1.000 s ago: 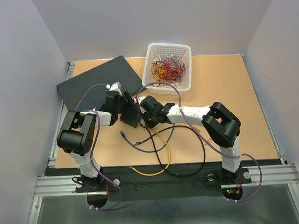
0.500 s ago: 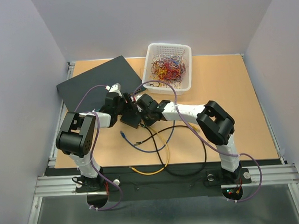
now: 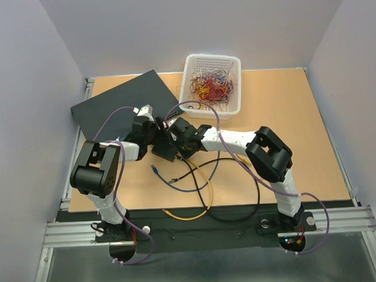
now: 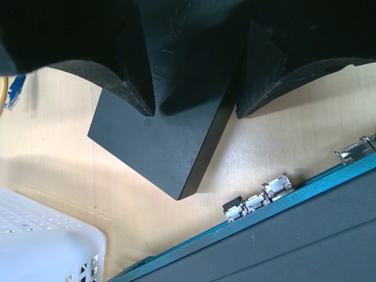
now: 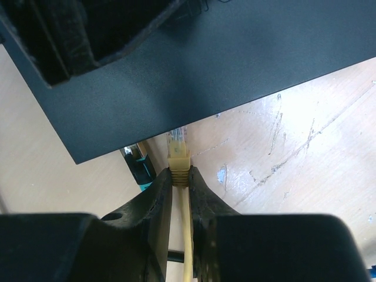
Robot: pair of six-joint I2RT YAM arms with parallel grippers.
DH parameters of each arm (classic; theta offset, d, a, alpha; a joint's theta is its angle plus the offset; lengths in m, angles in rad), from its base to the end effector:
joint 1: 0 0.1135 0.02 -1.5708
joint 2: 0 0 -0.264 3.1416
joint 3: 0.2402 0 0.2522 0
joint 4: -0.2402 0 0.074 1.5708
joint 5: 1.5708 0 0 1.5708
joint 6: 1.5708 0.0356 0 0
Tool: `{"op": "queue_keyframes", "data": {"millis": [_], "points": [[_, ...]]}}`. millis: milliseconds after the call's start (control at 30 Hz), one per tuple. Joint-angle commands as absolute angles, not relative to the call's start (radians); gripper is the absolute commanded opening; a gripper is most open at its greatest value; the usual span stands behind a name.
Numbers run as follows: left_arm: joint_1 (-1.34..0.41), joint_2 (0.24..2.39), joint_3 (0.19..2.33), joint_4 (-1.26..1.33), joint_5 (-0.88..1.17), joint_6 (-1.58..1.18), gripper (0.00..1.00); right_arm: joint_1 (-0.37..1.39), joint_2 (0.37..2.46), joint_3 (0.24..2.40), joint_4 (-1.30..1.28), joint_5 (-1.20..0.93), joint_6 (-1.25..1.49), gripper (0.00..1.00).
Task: Insert the plug into the switch port
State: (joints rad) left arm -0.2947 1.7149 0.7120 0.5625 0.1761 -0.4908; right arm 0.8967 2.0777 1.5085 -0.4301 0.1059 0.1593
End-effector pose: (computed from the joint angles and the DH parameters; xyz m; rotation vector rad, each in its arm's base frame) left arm 0.3225 -0.1044 0.1540 -0.0871 2.0679 -0.6702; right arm 0.2813 0.3461 0.1708 -0.8936 2.4245 0.2641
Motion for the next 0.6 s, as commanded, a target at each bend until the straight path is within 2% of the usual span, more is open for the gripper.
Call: {"op": "queue_keyframes", "data": {"millis": [0, 333, 567], "points": [[-0.304, 1.675, 0.689, 0.540, 0.215, -0.468, 0.67, 0.900, 2.072, 1.571, -0.393, 0.121, 0.101, 0.01], [-0.314, 1.703, 0.683, 0.561, 0.259, -0.482, 0.65, 0.900, 2.054, 1.582, -0.309, 0.055, 0.015, 0.01], [-0.324, 1.712, 0.680, 0.563, 0.267, -0.486, 0.64, 0.900, 2.005, 1.493, -0.189, 0.006, -0.018, 0.01]]}}
